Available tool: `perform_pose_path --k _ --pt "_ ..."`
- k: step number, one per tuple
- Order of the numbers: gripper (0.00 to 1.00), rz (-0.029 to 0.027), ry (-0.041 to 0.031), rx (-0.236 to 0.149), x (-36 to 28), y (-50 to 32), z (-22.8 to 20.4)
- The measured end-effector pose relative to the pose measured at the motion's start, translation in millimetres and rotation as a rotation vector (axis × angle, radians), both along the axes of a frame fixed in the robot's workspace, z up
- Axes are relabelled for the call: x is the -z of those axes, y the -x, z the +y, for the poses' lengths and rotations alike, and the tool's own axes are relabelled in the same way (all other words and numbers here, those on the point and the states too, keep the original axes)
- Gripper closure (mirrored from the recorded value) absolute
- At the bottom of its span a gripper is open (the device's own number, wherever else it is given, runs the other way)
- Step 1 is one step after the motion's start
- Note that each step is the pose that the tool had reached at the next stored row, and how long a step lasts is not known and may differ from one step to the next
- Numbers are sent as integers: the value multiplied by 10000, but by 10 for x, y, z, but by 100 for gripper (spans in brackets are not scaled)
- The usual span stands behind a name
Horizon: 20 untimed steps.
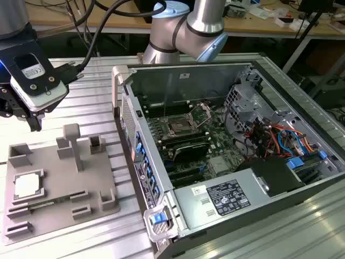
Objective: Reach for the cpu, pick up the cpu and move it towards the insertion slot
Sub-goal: 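Reach for the cpu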
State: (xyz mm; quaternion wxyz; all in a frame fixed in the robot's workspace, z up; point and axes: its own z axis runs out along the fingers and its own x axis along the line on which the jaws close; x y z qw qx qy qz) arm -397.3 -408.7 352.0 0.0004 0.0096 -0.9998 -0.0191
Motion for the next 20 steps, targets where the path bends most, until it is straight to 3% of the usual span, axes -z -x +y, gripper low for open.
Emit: perform_pose_path --k 6,20 --pt "89 1 1 0 0 7 -1" --pt "89 0 0 0 3 182 0"
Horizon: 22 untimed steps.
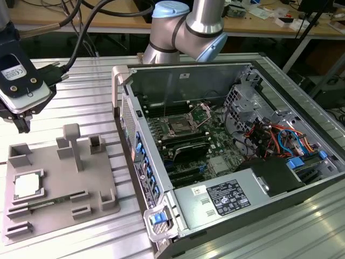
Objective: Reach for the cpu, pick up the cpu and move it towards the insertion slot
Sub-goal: 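Reach for the cpu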
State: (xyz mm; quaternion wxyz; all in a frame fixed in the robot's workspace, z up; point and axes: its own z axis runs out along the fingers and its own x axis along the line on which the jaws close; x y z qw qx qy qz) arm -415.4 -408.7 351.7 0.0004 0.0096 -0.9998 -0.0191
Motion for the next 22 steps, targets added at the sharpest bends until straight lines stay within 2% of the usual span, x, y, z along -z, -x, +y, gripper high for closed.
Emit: perform_pose_path --k 9,22 --pt "89 1 0 1 5 72 1" --pt "89 1 0 0 16 299 0"
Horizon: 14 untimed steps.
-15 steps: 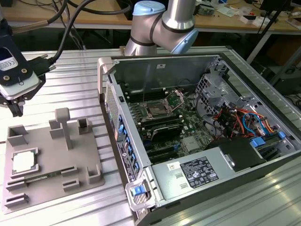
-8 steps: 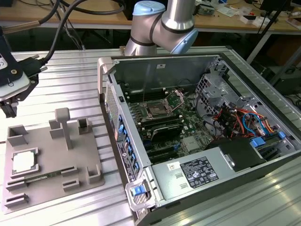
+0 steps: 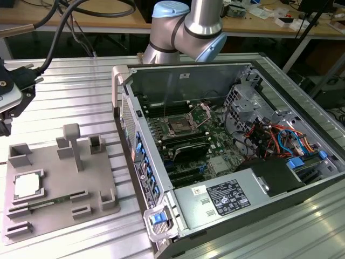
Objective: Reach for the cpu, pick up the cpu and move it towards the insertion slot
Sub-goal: 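Reach for the cpu, then pick up the cpu and move it towards the insertion slot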
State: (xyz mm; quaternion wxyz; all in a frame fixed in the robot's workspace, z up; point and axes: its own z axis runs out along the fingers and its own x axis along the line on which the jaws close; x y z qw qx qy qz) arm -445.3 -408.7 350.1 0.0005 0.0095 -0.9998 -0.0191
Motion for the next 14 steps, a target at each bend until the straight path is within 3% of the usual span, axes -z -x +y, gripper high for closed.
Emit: perform_pose_path --k 3,14 --pt "89 -1 0 -3 3 40 -1" --pt "89 0 0 0 3 45 0"
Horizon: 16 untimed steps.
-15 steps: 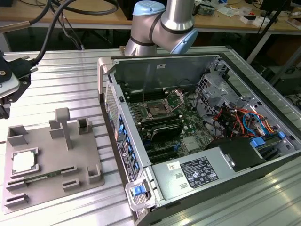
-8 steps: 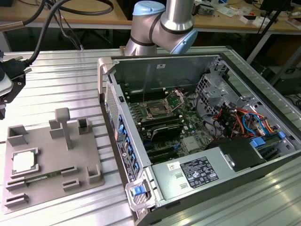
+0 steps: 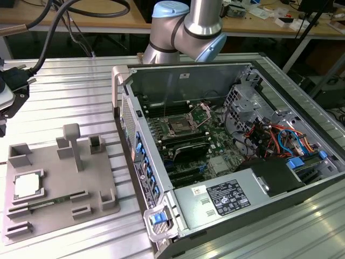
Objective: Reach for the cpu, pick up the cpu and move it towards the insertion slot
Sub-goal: 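Pick up the cpu and move it towards the insertion slot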
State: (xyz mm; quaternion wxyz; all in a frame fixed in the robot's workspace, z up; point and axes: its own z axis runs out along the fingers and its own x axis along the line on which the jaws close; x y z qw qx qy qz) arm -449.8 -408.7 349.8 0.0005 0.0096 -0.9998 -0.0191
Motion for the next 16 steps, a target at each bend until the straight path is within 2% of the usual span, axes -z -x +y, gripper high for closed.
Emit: perform_pose_path --k 3,5,6,7,8,12,13,14,15,16 --pt "89 -1 0 0 0 1 0" --pt "76 0 0 0 0 1 0" --pt "76 -1 0 0 0 1 0" --pt "70 0 0 0 0 1 0" --pt "70 0 0 0 0 2 0" --pt "46 0 0 0 0 2 0" --pt "34 -1 0 -36 6 4 0" --pt "34 0 0 -249 25 6 0" --pt "28 0 0 -401 43 7 0" --pt "28 0 -1 -535 61 8 0"
